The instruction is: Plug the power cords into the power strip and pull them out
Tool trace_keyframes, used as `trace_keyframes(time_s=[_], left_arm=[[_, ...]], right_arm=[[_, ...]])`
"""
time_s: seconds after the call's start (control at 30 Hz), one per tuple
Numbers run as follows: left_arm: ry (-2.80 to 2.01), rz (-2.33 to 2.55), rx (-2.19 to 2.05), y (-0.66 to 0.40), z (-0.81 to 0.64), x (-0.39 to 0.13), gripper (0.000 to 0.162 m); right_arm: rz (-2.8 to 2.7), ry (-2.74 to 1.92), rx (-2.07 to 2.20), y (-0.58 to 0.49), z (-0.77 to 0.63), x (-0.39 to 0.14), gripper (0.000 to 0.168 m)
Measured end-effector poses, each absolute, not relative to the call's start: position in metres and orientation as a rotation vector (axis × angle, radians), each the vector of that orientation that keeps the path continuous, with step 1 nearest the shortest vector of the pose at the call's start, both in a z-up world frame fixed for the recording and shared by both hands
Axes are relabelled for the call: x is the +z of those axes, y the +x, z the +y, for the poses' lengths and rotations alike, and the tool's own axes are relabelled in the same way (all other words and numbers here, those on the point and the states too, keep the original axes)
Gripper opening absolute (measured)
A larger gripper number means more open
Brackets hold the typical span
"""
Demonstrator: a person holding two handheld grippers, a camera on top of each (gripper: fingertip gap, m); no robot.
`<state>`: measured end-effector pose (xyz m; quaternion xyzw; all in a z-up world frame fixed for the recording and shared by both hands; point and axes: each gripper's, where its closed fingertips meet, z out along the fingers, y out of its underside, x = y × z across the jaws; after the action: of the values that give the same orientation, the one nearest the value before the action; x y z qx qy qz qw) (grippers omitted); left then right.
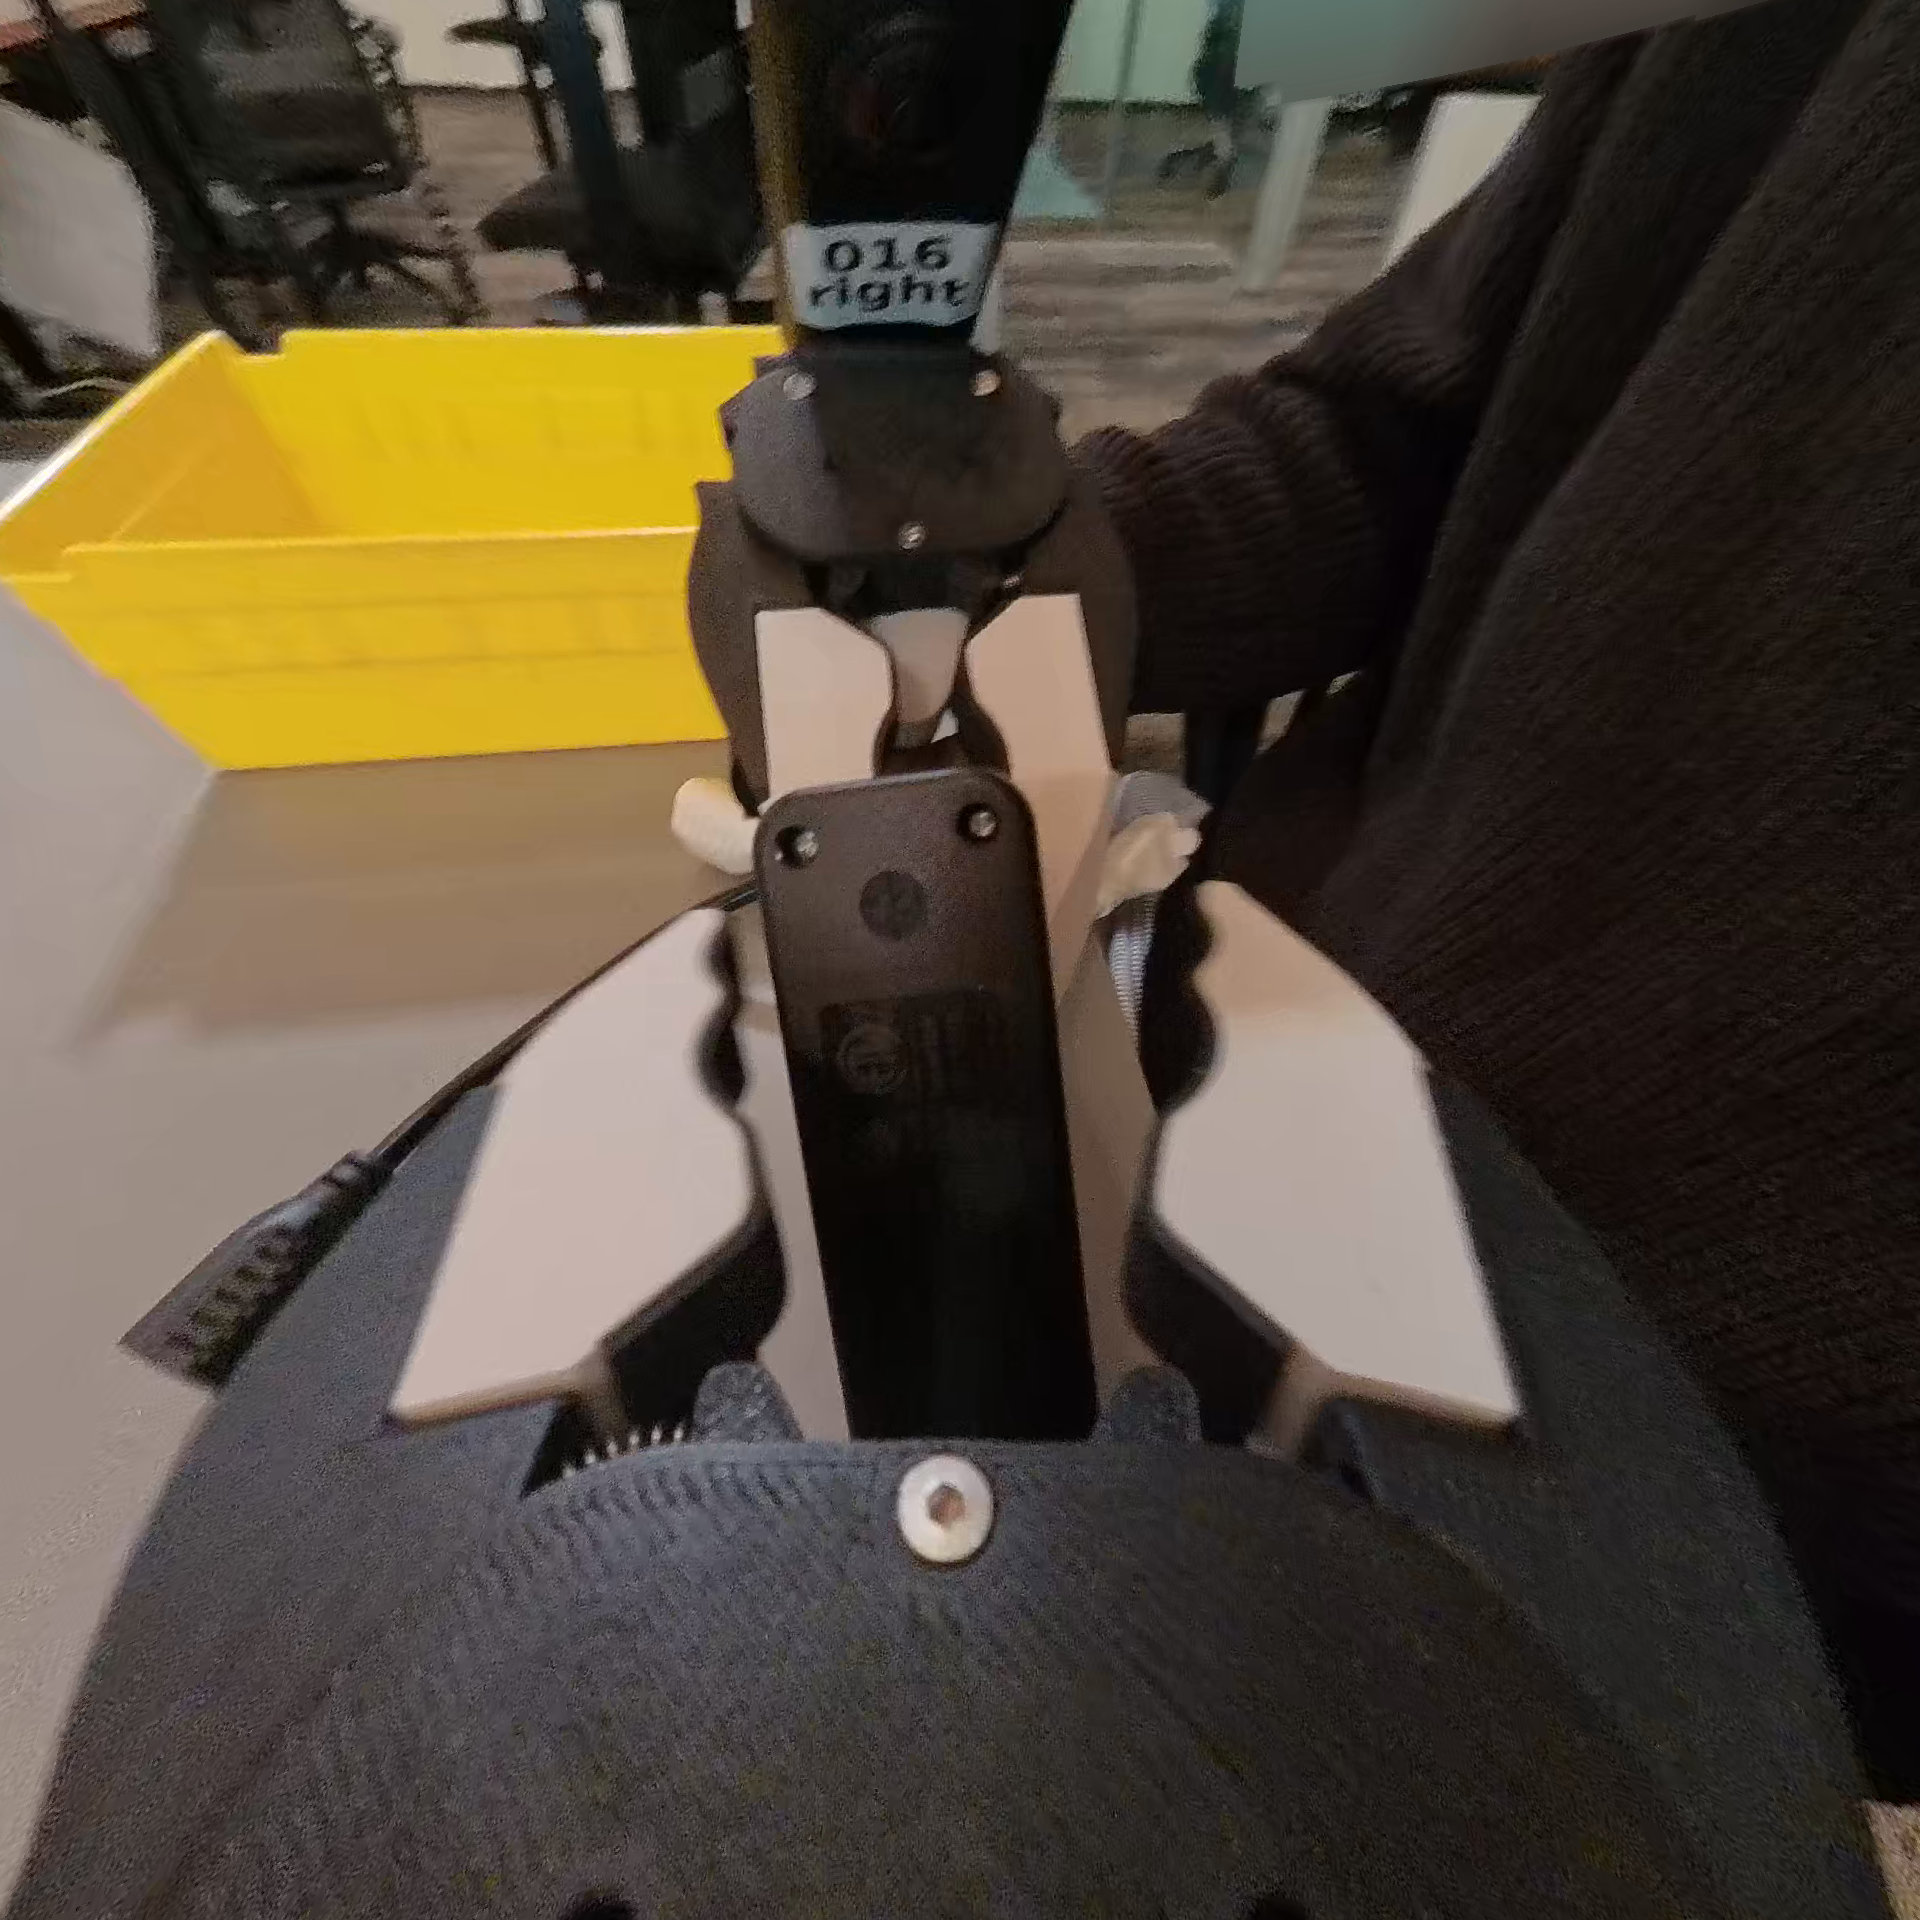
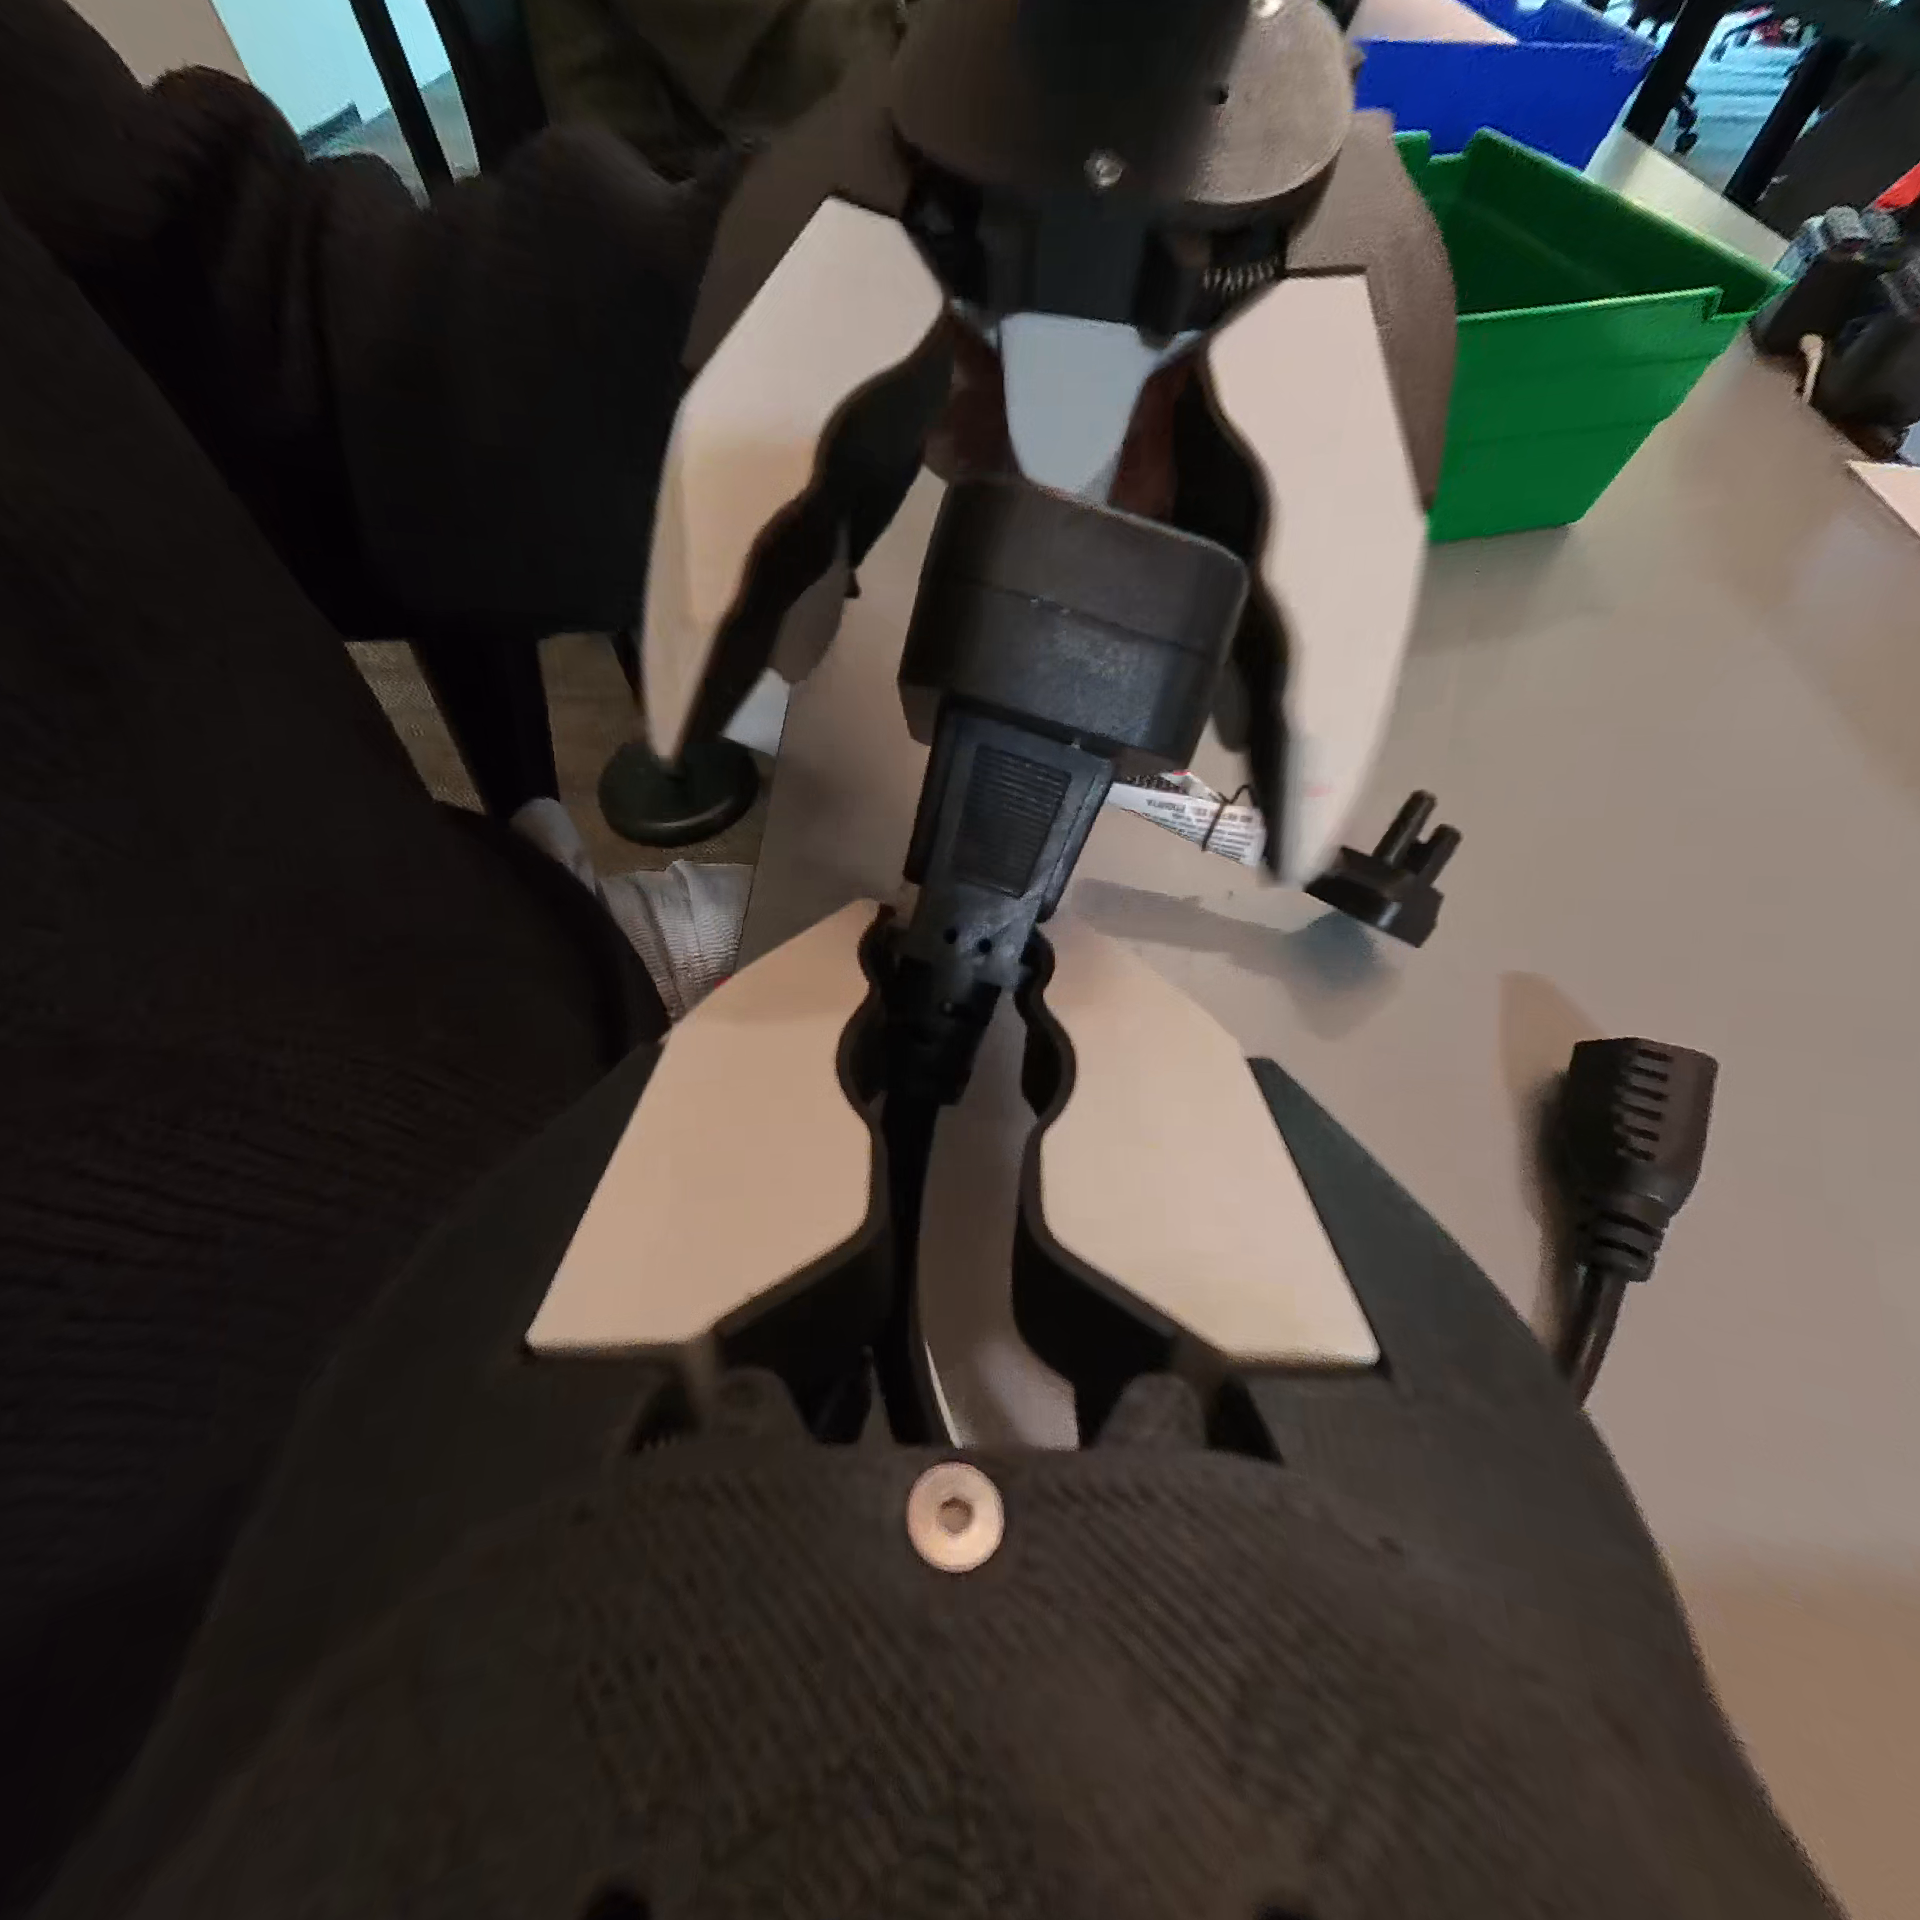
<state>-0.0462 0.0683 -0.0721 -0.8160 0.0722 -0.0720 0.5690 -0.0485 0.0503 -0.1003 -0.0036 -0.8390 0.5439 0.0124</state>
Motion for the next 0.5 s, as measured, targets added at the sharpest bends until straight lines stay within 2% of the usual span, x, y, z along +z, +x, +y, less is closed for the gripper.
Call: trace_keyframes(time_s=[0.03, 0.1, 0.4, 0.5], left_arm=[[-1.915, 0.179, -0.176, -0.046, 0.069, -0.073, 0.066], [-1.940, 0.170, -0.133, -0.054, 0.068, -0.080, 0.054], [-1.765, -0.024, -0.151, -0.083, 0.068, -0.076, 0.054], [-1.748, -0.091, -0.098, -0.097, 0.063, -0.083, 0.054]], right_arm=[[-2.611, -0.016, 1.702, -0.049, 0.050, -0.100, 0.023], [-2.609, -0.035, 1.717, -0.050, 0.050, -0.100, 0.023], [-2.432, -0.252, 1.817, -0.080, 0.057, -0.095, 0.029], [-2.286, -0.386, 1.939, -0.096, 0.067, -0.080, 0.026]])
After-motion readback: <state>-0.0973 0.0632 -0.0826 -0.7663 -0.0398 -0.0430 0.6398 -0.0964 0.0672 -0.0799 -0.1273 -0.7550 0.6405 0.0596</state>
